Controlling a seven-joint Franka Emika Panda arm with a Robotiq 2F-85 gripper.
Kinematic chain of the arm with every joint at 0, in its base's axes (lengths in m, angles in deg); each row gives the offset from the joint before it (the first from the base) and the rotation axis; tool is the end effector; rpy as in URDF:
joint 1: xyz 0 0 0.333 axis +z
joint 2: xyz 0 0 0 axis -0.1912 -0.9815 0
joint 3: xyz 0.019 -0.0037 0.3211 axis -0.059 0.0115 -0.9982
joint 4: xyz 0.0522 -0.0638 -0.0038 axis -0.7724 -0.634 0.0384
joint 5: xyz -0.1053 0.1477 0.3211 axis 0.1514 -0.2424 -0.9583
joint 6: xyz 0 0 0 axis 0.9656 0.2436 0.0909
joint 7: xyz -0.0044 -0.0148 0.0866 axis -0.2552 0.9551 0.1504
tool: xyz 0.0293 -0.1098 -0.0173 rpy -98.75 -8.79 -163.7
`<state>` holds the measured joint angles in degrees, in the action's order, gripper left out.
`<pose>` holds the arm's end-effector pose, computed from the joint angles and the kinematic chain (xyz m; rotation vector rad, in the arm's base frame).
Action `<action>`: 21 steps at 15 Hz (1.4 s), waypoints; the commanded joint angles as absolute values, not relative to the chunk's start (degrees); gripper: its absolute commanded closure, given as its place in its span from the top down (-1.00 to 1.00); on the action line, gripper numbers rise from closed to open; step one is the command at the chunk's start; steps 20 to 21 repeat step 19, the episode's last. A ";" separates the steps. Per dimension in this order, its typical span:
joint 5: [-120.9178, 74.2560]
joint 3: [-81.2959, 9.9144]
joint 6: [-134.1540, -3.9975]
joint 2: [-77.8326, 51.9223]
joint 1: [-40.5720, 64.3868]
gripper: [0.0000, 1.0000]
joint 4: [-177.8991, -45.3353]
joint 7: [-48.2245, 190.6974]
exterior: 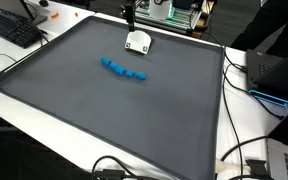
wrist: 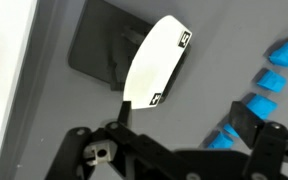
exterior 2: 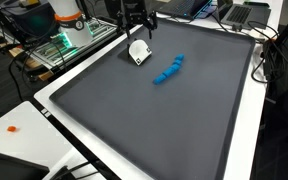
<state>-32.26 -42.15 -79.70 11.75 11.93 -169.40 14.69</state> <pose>0.4152 0.0237 0.3211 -2.6183 1.5914 -0.0281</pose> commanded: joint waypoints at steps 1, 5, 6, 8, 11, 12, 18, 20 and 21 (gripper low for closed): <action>-25.09 -43.27 -75.10 15.45 10.57 1.00 -167.52 17.56; -22.37 -43.33 -73.46 15.25 11.11 1.00 -163.46 26.05; -22.42 -43.40 -72.47 14.66 11.25 1.00 -162.12 28.37; -23.04 -43.48 -72.18 13.54 11.71 1.00 -160.14 34.31; -23.58 -43.81 -71.72 11.35 12.28 1.00 -157.24 42.77; -23.73 -43.97 -71.72 10.58 12.39 1.00 -156.49 45.09; -24.40 -44.20 -73.23 8.46 13.02 1.00 -154.90 52.52; -24.60 -44.17 -73.24 7.86 13.19 1.00 -154.45 53.23; -24.60 -44.17 -73.24 7.86 13.19 1.00 -154.45 53.23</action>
